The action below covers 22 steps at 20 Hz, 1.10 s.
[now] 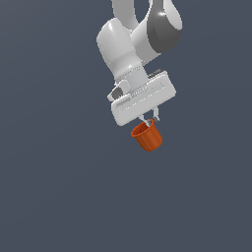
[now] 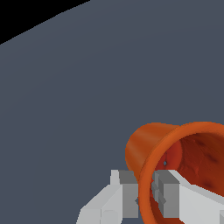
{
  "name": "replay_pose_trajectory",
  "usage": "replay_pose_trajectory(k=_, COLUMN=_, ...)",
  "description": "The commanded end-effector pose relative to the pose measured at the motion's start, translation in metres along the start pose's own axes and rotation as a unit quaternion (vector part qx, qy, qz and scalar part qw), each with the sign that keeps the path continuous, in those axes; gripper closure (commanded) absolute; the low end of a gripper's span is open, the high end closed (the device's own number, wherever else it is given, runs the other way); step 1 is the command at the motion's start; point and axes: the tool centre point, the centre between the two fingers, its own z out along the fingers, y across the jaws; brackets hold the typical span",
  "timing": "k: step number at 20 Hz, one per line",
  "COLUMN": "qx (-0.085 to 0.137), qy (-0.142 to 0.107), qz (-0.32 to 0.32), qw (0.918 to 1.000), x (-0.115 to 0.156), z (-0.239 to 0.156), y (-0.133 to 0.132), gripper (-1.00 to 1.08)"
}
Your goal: Pick up the object and move it to a goal position.
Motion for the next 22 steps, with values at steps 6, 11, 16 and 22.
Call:
replay_pose_trajectory(k=6, qx=0.023, qy=0.037, qz=-0.027, qw=0.9987, x=0.012, z=-0.019, y=-0.003, gripper=1.08)
replay_pose_trajectory(k=11, qx=0.041, qy=0.064, qz=-0.047, qw=0.996, x=0.019, z=-0.034, y=-0.004, gripper=1.08)
replay_pose_trajectory(k=16, qx=0.059, qy=0.091, qz=-0.067, qw=0.9919, x=0.026, z=-0.049, y=-0.005, gripper=1.08)
replay_pose_trajectory(k=22, qx=0.076, qy=0.116, qz=-0.086, qw=0.9866, x=0.031, z=-0.065, y=-0.006, gripper=1.08)
